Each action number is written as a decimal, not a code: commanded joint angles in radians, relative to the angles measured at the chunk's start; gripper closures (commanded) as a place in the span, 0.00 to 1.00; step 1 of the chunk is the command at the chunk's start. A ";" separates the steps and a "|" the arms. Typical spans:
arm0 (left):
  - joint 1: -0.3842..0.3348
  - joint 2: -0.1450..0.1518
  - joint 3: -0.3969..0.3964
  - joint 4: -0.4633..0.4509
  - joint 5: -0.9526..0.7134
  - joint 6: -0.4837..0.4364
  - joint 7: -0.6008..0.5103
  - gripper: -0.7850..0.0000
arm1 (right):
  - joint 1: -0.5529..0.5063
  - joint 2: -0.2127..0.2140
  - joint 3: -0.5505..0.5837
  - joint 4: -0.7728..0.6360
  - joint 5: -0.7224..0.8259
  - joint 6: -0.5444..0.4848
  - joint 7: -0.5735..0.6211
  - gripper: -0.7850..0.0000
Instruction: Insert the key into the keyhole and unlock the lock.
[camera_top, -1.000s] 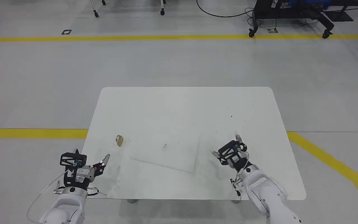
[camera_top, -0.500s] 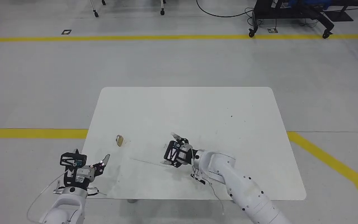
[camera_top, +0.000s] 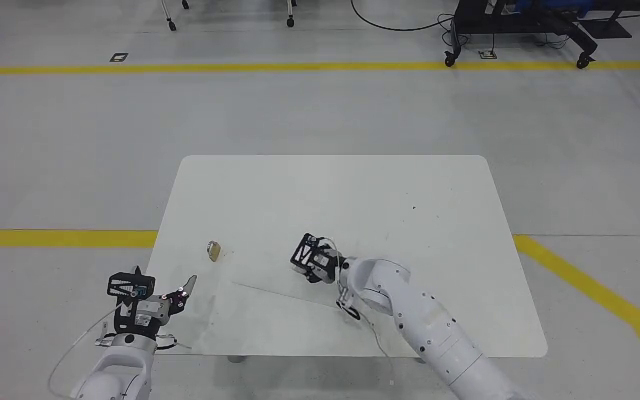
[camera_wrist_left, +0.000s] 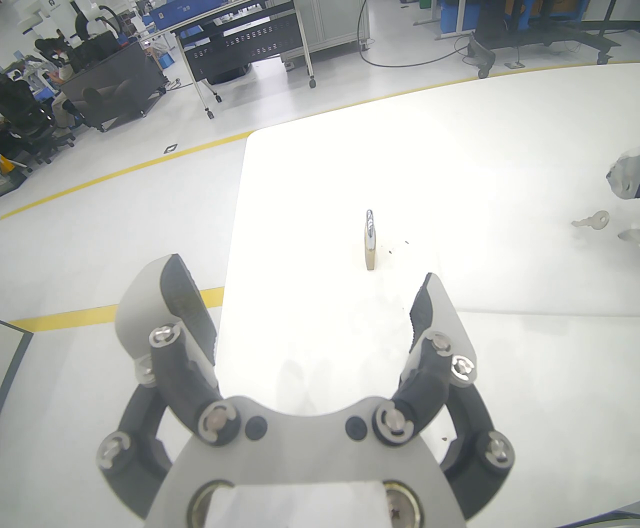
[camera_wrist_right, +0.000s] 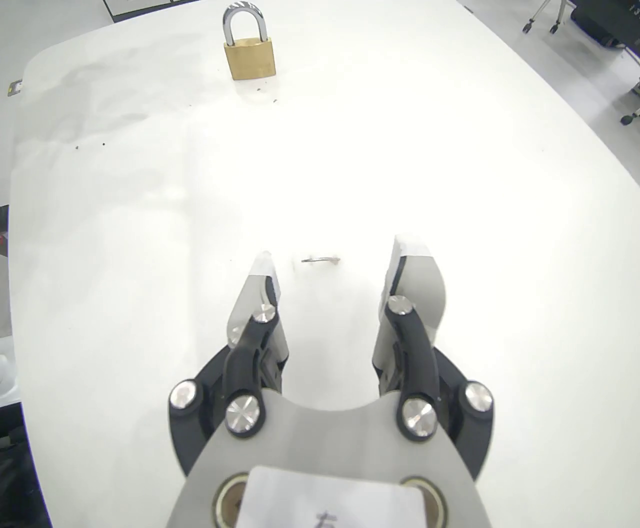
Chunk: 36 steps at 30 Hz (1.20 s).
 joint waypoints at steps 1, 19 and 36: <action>0.000 0.000 0.000 0.000 0.000 0.000 0.000 0.00 | 0.001 -0.003 0.005 -0.006 0.031 0.003 0.038 0.63; 0.000 0.000 0.000 0.000 0.000 0.000 0.000 0.00 | 0.010 -0.018 0.041 0.020 0.253 -0.016 0.169 0.56; 0.000 0.000 0.000 0.000 0.000 0.000 0.000 0.00 | 0.050 -0.050 -0.012 0.075 0.244 0.031 0.187 0.56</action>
